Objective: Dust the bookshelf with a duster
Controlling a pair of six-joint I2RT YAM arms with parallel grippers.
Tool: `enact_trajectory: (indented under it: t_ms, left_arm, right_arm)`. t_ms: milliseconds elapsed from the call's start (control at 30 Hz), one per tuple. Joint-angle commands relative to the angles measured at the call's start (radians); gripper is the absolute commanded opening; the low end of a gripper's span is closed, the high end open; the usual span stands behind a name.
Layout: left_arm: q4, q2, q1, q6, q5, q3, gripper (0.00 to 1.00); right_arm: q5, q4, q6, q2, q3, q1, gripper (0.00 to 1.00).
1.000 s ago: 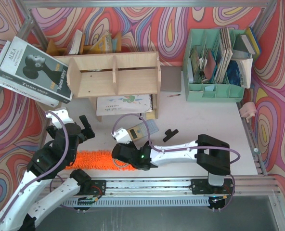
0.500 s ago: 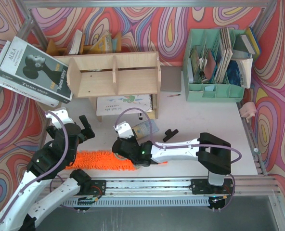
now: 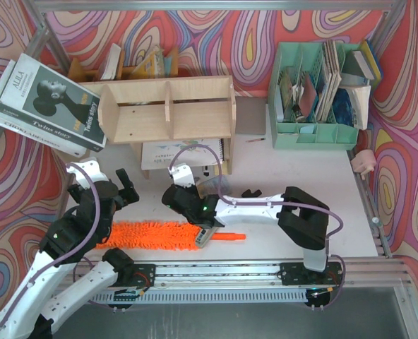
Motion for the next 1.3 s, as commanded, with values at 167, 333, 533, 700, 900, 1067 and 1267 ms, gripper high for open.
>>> enact_trajectory:
  t_ms: [167, 333, 533, 700, 900, 1067, 1267]
  left_arm:
    - [0.020, -0.006, 0.015, 0.015, 0.009, -0.015, 0.98]
    - [0.023, -0.006, 0.020, 0.016, 0.015, -0.017, 0.98]
    - [0.030, 0.004, 0.034, 0.019, 0.031, -0.017, 0.98]
    - [0.034, 0.009, 0.048, 0.021, 0.045, -0.017, 0.98]
    - [0.038, 0.017, 0.068, 0.024, 0.067, -0.018, 0.98]
    - [0.037, 0.014, 0.067, 0.021, 0.064, -0.016, 0.98]
    - [0.033, 0.005, 0.068, 0.019, 0.065, -0.018, 0.98]
  right_arm:
    - [-0.012, 0.014, 0.002, 0.051, 0.058, -0.012, 0.32]
    - [0.003, 0.006, -0.002, -0.012, 0.029, -0.011, 0.43]
    - [0.032, -0.168, 0.089, -0.086, 0.012, -0.009, 0.50]
    - [0.124, -0.418, 0.285, -0.175, 0.020, 0.010, 0.56]
    - [0.193, -0.987, 0.778, -0.108, 0.196, 0.036, 0.72]
    - [0.114, -1.023, 0.849, -0.070, 0.213, 0.048, 0.76]
    - [0.031, -0.958, 0.857, -0.062, 0.155, 0.047, 0.75]
